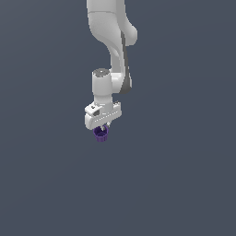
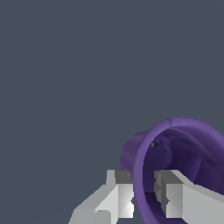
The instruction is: Pick up the object and move it to a goal position.
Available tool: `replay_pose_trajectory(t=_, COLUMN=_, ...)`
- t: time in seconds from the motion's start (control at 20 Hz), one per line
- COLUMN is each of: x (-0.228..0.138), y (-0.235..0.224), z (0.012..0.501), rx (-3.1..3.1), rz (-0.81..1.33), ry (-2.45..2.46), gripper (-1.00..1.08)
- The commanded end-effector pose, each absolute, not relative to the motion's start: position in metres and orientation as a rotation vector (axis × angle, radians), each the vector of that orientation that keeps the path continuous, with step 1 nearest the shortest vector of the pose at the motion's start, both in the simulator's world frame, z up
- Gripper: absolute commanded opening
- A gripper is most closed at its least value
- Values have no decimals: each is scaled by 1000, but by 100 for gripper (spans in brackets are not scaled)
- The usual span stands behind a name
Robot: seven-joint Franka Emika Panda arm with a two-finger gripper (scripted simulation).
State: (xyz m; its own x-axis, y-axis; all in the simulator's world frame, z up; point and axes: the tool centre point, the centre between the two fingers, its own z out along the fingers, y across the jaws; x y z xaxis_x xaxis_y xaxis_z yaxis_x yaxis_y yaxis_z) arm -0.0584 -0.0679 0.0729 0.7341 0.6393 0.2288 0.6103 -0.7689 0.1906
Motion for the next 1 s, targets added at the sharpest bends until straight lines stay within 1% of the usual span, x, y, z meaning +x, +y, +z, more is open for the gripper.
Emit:
replay_pose_trajectory(t=0.0, x=-56, y=-62, z=80, rx=2827, rz=434, ry=1024, gripper=-100)
replay_pose_trajectory(t=0.4, x=-42, y=-23, z=121, rx=2828, rz=435, ry=1023, gripper=-100)
replay_pose_trajectory(t=0.95, x=-12, y=63, z=213, rx=2828, rz=435, ry=1022, gripper=-100)
